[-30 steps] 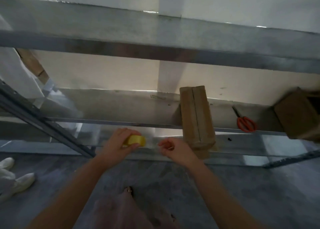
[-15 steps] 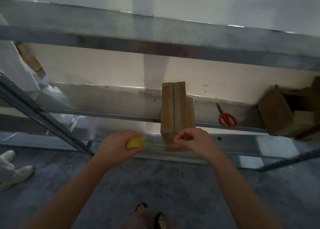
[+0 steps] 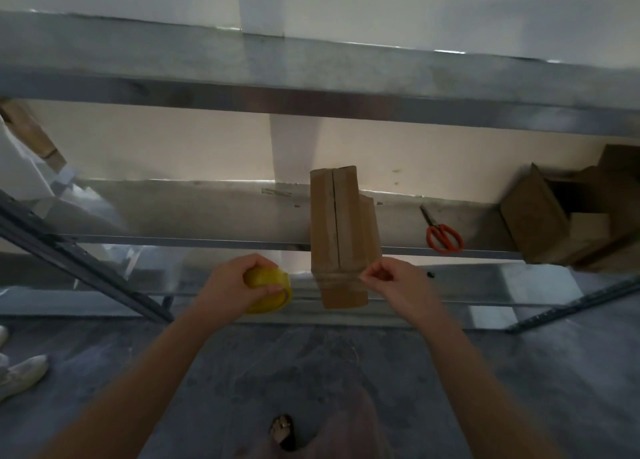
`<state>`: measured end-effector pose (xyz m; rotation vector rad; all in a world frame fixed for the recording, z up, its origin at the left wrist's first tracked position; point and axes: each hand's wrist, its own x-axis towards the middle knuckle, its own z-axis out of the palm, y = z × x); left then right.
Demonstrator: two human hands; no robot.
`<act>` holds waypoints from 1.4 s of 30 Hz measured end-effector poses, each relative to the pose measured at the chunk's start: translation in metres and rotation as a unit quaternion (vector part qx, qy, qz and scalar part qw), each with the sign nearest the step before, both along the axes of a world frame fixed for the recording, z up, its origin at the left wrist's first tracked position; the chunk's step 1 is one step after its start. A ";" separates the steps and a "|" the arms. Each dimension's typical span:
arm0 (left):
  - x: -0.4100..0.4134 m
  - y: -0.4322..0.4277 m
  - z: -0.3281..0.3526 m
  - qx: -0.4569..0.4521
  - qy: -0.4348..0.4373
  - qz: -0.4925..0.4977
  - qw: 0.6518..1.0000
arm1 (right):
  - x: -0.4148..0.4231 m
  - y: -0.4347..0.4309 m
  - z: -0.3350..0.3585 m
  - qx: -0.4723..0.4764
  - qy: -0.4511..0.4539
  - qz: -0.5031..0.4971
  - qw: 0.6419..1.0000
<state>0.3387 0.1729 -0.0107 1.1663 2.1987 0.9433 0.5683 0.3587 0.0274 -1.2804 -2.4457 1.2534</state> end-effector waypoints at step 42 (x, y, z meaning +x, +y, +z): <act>-0.007 0.073 -0.075 -0.157 0.054 -0.094 0.982 | -0.007 0.080 -0.104 -0.158 0.075 -0.098 0.980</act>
